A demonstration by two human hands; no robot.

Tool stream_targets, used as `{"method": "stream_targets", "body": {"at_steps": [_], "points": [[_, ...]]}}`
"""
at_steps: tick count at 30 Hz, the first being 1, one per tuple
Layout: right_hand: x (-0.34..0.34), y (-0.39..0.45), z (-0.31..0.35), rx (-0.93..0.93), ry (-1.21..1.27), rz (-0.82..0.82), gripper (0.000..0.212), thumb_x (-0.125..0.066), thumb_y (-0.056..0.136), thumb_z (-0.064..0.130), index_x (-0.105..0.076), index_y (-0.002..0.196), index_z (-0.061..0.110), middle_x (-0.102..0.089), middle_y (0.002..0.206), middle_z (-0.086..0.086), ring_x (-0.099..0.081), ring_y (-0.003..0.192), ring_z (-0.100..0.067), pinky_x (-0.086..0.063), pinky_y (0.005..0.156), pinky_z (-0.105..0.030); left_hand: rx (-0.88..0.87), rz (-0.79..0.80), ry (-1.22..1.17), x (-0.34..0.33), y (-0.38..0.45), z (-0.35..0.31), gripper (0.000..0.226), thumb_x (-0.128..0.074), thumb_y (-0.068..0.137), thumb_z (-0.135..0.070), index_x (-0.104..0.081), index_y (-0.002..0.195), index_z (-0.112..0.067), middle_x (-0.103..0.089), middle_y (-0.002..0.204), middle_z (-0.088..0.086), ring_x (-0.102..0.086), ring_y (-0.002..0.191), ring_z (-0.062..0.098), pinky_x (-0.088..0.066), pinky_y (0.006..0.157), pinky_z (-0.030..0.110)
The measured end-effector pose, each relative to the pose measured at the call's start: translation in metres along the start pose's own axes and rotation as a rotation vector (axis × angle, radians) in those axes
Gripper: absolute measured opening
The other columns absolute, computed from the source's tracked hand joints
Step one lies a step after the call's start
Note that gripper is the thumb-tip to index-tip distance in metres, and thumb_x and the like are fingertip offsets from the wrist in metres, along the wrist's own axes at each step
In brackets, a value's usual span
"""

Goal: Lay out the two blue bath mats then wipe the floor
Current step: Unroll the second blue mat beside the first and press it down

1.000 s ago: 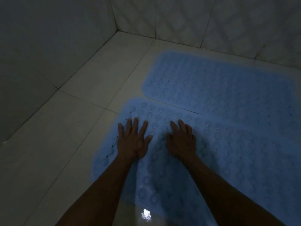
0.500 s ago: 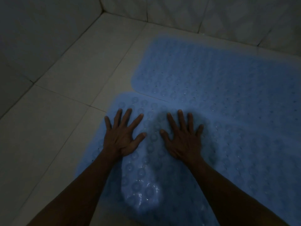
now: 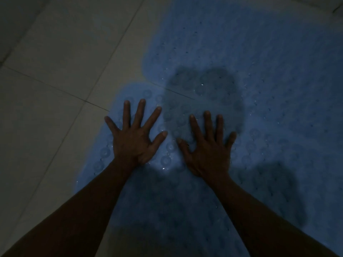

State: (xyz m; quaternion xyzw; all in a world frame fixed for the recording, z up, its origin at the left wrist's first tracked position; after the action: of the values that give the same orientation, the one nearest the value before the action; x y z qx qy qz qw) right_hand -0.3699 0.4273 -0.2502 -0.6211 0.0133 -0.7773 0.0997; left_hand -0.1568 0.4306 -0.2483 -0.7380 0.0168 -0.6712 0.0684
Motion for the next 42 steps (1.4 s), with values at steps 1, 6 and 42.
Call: {"method": "stream_targets", "body": {"at_steps": [1,6,42], "points": [[0.0,0.0,0.0,-0.003,-0.004,0.006,0.076,-0.031,0.093,0.076,-0.011,0.159,0.043,-0.001,0.17,0.004,0.006,0.156,-0.028,-0.004,0.118,-0.069,0.005,0.01,-0.007,0.0,0.001,0.0,0.075,-0.025,0.091,-0.079,-0.004,0.157,-0.049,0.003,0.169,-0.006,0.013,0.154,0.032,-0.001,0.106,0.083],[0.002,-0.001,0.001,-0.015,-0.007,0.028,0.077,-0.031,0.093,0.075,-0.009,0.159,0.042,0.002,0.17,0.004,0.008,0.156,-0.028,-0.006,0.117,-0.071,0.024,0.035,-0.017,0.002,0.001,0.0,0.076,-0.025,0.091,-0.08,-0.002,0.157,-0.048,0.005,0.169,-0.006,0.016,0.154,0.031,-0.001,0.106,0.082],[-0.026,-0.135,0.035,0.134,-0.065,-0.013,0.069,-0.032,0.099,0.067,-0.019,0.159,0.036,-0.007,0.169,-0.003,0.0,0.156,-0.034,-0.007,0.116,-0.07,0.2,-0.035,0.007,-0.012,-0.157,0.005,0.062,-0.026,0.101,-0.066,-0.016,0.158,-0.044,-0.008,0.169,-0.001,-0.003,0.156,0.029,-0.007,0.108,0.079]]}}
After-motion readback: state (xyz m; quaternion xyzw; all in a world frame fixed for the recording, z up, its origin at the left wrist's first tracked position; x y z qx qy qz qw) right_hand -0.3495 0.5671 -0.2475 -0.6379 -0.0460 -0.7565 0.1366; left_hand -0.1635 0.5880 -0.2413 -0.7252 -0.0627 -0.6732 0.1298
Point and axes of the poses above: each hand's wrist, its own y-axis towards the middle knuckle, its own x-axis out of the back of the hand, z = x × y, the point moved 6 cm from there along y, towards the middle knuckle
